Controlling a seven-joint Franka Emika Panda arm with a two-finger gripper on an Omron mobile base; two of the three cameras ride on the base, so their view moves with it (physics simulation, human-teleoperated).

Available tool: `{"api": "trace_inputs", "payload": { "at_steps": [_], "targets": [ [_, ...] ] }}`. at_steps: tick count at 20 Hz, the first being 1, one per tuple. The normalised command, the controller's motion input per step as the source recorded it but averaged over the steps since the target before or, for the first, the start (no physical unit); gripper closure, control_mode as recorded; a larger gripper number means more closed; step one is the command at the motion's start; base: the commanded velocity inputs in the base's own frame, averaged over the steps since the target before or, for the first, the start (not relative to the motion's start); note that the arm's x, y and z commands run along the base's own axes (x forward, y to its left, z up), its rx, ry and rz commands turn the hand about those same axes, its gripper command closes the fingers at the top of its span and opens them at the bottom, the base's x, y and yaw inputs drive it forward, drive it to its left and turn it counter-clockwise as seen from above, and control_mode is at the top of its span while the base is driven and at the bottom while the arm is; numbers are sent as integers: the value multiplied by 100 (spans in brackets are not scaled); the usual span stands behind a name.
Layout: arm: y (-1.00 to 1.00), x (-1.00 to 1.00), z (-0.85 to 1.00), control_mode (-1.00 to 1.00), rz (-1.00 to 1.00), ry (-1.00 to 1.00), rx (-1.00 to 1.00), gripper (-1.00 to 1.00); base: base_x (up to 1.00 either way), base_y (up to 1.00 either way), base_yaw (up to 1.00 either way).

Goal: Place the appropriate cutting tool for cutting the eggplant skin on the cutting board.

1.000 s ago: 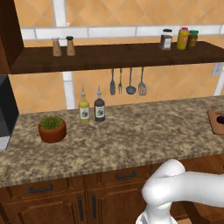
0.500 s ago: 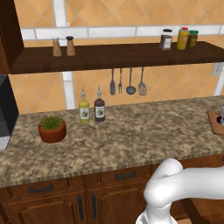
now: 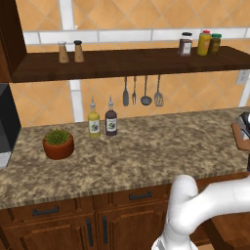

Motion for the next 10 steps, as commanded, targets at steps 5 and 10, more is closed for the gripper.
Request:
{"api": "trace_inputs", "payload": {
  "at_steps": [5, 10],
  "targets": [
    [-23, 5, -43, -100, 13, 11, 0, 100, 0, 0, 0],
    [-1, 0, -66, -100, 8, 10, 0, 100, 0, 0, 0]
  ]
}}
